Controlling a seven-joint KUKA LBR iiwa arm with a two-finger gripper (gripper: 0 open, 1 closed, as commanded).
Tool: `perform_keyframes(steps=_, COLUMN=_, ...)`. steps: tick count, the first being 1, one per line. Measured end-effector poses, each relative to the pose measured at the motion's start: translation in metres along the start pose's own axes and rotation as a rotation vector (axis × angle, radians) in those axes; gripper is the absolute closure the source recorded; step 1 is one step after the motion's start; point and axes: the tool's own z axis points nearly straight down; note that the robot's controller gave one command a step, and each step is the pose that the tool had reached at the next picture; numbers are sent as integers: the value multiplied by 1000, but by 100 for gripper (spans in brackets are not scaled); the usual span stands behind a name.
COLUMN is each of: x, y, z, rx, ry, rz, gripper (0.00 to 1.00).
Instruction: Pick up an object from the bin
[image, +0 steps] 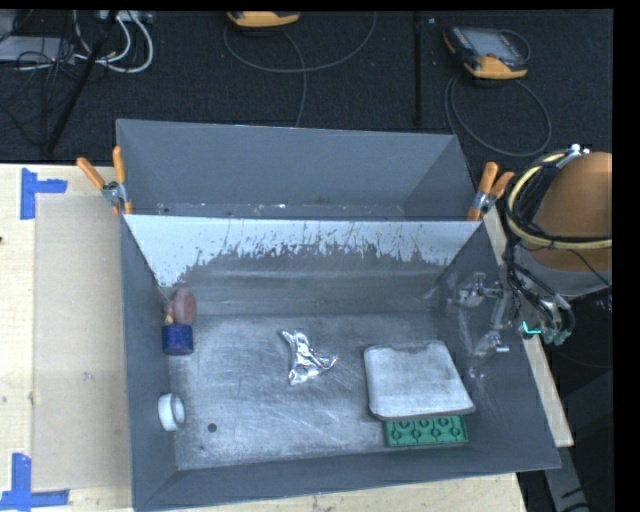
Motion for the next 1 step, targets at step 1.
perform_keyframes(steps=1, x=-36, y=43, z=60, rx=7, ry=-13, rz=-16, gripper=0)
